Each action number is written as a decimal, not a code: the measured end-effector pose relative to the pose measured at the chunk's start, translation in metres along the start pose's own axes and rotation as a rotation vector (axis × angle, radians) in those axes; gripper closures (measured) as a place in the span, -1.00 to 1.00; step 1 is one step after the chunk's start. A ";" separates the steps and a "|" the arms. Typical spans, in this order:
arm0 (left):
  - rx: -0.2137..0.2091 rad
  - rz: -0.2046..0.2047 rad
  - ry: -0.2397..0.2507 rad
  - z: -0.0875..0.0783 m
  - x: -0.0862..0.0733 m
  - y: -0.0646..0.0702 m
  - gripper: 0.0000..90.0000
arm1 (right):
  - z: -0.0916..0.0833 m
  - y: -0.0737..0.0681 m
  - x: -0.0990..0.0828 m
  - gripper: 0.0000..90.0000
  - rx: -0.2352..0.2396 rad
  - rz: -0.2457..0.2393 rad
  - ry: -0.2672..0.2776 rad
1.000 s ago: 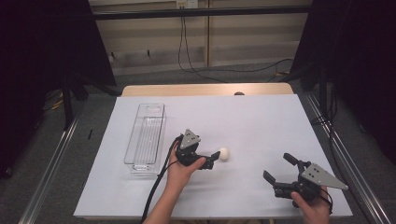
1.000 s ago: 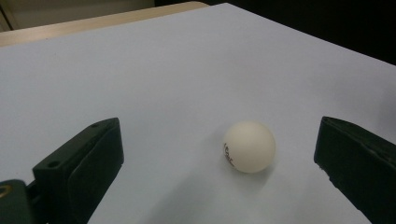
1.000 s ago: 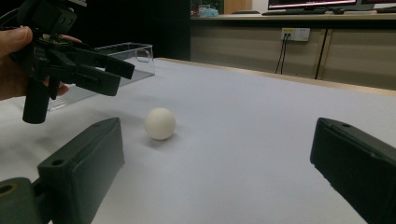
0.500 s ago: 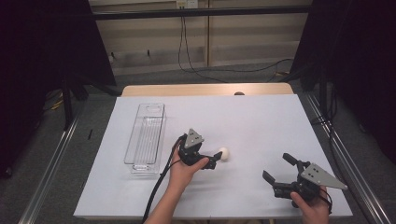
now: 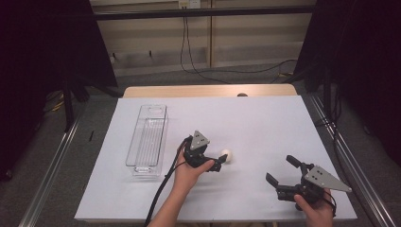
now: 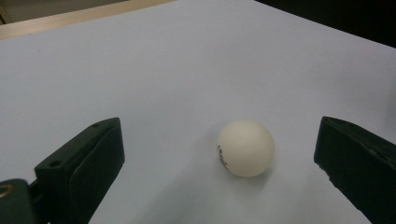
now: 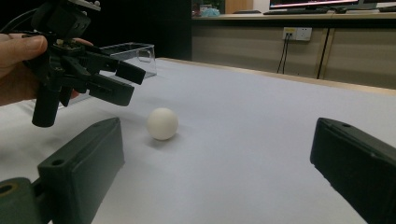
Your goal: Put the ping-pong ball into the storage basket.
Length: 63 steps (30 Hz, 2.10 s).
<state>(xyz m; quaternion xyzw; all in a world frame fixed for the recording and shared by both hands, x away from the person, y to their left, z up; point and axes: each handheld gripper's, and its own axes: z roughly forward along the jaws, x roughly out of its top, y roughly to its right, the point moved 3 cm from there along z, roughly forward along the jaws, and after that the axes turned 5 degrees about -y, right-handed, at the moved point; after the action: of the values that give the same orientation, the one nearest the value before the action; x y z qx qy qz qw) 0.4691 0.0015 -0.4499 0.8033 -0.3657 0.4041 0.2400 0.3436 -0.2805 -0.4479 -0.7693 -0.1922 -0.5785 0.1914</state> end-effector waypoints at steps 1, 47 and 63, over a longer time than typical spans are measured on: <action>-0.001 -0.002 0.001 0.000 0.000 0.000 -0.96 | 0.000 0.000 0.000 -0.94 0.000 0.001 -0.001; -0.011 -0.010 -0.078 0.015 0.008 0.008 -0.94 | 0.002 -0.002 0.000 -0.94 0.006 -0.016 0.003; -0.018 -0.033 -0.111 0.025 0.003 0.012 -0.93 | 0.002 -0.001 0.001 -0.94 0.005 -0.018 0.001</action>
<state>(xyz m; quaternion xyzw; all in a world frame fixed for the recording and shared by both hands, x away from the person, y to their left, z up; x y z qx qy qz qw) 0.4732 -0.0242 -0.4606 0.8282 -0.3689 0.3518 0.2331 0.3452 -0.2783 -0.4478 -0.7667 -0.2006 -0.5801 0.1880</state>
